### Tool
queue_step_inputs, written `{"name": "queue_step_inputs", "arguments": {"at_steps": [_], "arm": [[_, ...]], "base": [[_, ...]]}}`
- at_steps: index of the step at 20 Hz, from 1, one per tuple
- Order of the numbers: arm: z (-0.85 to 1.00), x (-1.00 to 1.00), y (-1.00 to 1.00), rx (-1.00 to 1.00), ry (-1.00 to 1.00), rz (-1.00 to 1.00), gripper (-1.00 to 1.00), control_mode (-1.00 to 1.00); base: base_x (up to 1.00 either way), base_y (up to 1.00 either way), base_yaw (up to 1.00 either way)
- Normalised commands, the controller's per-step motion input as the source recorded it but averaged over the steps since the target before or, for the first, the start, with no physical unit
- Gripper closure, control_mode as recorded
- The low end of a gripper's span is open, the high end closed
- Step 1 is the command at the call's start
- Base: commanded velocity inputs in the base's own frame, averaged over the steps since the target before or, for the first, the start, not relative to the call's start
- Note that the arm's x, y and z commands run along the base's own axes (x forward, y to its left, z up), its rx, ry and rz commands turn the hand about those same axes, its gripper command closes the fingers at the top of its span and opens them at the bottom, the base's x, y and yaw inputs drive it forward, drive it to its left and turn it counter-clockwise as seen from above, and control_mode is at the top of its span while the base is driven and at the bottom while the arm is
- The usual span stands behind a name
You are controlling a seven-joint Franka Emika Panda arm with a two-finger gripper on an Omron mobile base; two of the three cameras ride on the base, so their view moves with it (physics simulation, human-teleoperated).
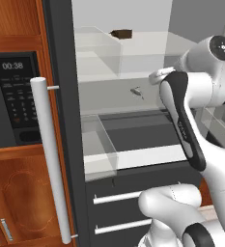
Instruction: Take the fish out of the fridge, briefly rinse it in the sink, and place it on the tray next to the sink.
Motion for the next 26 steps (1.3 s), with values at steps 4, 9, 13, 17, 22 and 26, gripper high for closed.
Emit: {"name": "queue_step_inputs", "arguments": {"at_steps": [4,9,13,17,22,26], "arm": [[-1.0,0.18,-0.13,0.06,0.12,0.0,-1.0,-1.0],[-0.69,0.4,-0.17,0.08,0.0,0.0,-1.0,-1.0],[-0.02,0.63,-0.31,0.01,0.0,0.0,-1.0,-1.0],[-0.01,0.73,-0.32,0.0,0.03,0.0,-1.0,-1.0],[-0.07,0.82,-0.15,0.0,0.12,0.0,-1.0,-1.0],[-0.27,0.58,0.0,0.0,0.12,0.0,-1.0,-1.0]], "base": [[0.0,0.0,0.0],[0.0,0.0,0.0],[0.0,0.0,0.0],[0.0,0.0,0.0],[0.0,0.0,0.0],[0.0,0.0,0.0]]}}
